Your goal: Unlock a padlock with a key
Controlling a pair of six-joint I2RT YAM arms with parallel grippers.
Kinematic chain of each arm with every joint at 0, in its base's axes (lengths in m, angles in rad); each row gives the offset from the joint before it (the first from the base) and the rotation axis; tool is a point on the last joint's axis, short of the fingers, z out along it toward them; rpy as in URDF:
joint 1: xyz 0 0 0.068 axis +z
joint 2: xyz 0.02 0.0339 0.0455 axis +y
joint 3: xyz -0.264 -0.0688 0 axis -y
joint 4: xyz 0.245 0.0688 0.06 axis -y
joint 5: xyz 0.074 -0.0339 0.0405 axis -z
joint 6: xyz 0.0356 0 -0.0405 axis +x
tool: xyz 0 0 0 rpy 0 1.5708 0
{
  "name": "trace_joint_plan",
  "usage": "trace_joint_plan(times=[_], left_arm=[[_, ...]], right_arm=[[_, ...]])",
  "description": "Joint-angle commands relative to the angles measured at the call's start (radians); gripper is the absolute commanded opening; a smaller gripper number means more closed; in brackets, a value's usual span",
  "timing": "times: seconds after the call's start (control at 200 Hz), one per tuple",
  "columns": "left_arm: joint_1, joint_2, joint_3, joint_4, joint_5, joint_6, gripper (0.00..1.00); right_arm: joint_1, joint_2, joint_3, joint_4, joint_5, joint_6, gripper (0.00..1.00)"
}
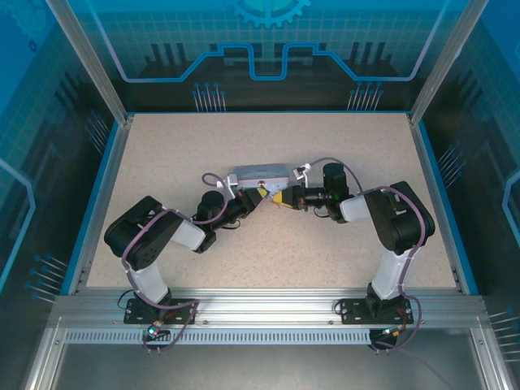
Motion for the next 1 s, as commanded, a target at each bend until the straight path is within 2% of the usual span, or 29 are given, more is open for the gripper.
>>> trace_joint_plan(times=[0.0, 0.325, 0.995], left_arm=[[-0.062, -0.003, 0.023, 0.035, 0.137, -0.007, 0.00], [-0.071, 0.010, 0.029, 0.038, 0.141, -0.015, 0.00], [-0.071, 0.014, 0.027, 0.021, 0.150, -0.019, 0.00]], right_arm=[[0.009, 0.002, 0.058, -0.008, 0.058, -0.084, 0.00], [0.041, -0.019, 0.084, -0.090, 0.102, -0.197, 0.00], [0.053, -0.050, 0.092, -0.149, 0.134, -0.294, 0.00]])
